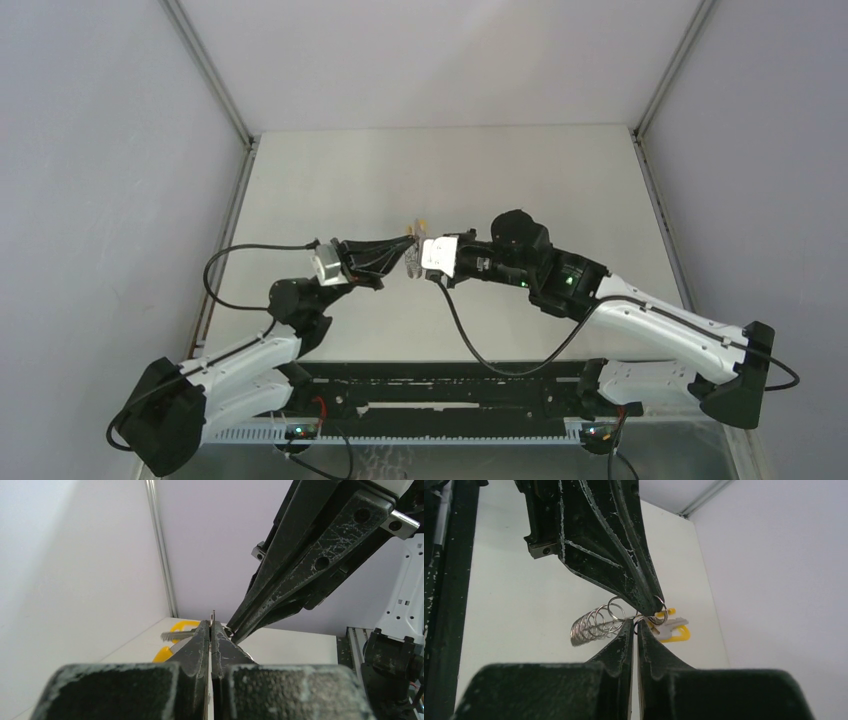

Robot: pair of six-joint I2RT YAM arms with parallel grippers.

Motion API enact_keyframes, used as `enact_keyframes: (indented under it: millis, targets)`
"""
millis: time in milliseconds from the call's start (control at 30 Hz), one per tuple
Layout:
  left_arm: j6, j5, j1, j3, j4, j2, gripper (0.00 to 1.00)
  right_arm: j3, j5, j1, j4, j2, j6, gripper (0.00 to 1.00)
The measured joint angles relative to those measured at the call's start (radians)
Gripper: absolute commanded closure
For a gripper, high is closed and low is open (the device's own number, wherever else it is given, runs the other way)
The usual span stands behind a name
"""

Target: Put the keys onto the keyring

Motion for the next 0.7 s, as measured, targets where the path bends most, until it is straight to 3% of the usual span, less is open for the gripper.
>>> enact_keyframes:
  millis: [333, 700]
  targets:
    - [-0.002, 0.034, -0.005, -0.023, 0.047, 0.004, 1.00, 0.011, -0.185, -0.062, -0.063, 0.002, 0.011, 0.81]
    - [0.000, 0.114, -0.006, -0.027, 0.082, 0.005, 1.00, 0.016, -0.452, -0.251, -0.105, -0.152, 0.102, 0.76]
